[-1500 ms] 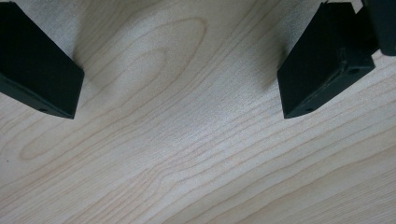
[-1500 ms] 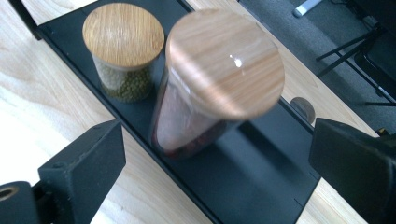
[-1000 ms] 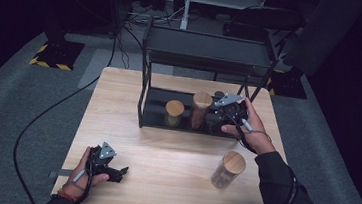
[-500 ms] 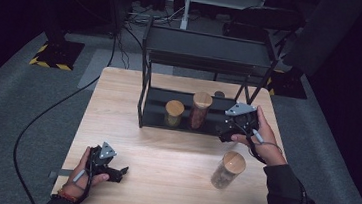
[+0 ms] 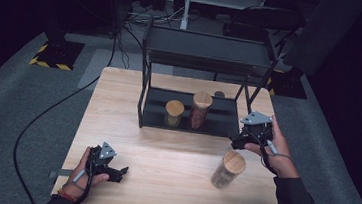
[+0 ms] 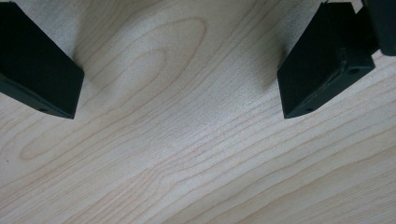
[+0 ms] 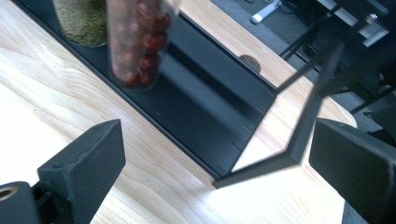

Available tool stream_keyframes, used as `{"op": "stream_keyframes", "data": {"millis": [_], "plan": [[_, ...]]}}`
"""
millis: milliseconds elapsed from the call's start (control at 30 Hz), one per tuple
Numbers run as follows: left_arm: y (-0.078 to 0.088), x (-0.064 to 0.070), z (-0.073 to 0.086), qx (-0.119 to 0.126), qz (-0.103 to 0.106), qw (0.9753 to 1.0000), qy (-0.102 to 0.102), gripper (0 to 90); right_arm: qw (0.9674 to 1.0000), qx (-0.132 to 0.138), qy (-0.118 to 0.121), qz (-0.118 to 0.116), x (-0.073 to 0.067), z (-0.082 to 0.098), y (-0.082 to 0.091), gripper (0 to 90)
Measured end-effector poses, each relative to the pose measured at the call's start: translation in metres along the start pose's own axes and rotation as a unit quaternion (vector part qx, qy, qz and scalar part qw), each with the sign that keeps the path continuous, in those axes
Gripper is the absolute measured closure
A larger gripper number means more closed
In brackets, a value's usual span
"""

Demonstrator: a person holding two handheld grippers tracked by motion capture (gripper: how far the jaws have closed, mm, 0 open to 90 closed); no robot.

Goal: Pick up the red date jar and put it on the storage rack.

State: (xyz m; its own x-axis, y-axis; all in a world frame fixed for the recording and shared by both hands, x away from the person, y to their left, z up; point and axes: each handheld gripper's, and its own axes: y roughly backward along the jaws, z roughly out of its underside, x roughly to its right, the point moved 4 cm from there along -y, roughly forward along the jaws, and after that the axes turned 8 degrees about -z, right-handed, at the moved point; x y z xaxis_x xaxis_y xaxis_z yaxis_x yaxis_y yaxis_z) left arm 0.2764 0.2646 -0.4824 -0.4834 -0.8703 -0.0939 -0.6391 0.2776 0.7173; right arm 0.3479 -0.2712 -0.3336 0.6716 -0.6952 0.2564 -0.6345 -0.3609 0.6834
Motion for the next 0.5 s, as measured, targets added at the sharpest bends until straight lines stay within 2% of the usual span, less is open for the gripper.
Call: {"op": "stream_keyframes", "data": {"millis": [233,500], "plan": [[0.0,0.0,0.0,0.0,0.0,1.0,0.0,0.1,0.9998,0.003,-0.013,0.011,0.002,0.017,0.009,3.4],[0.0,0.0,0.0,0.0,0.0,1.0,0.0,0.1,0.9995,-0.001,-0.029,0.014,0.006,0.037,0.013,3.4]]}}
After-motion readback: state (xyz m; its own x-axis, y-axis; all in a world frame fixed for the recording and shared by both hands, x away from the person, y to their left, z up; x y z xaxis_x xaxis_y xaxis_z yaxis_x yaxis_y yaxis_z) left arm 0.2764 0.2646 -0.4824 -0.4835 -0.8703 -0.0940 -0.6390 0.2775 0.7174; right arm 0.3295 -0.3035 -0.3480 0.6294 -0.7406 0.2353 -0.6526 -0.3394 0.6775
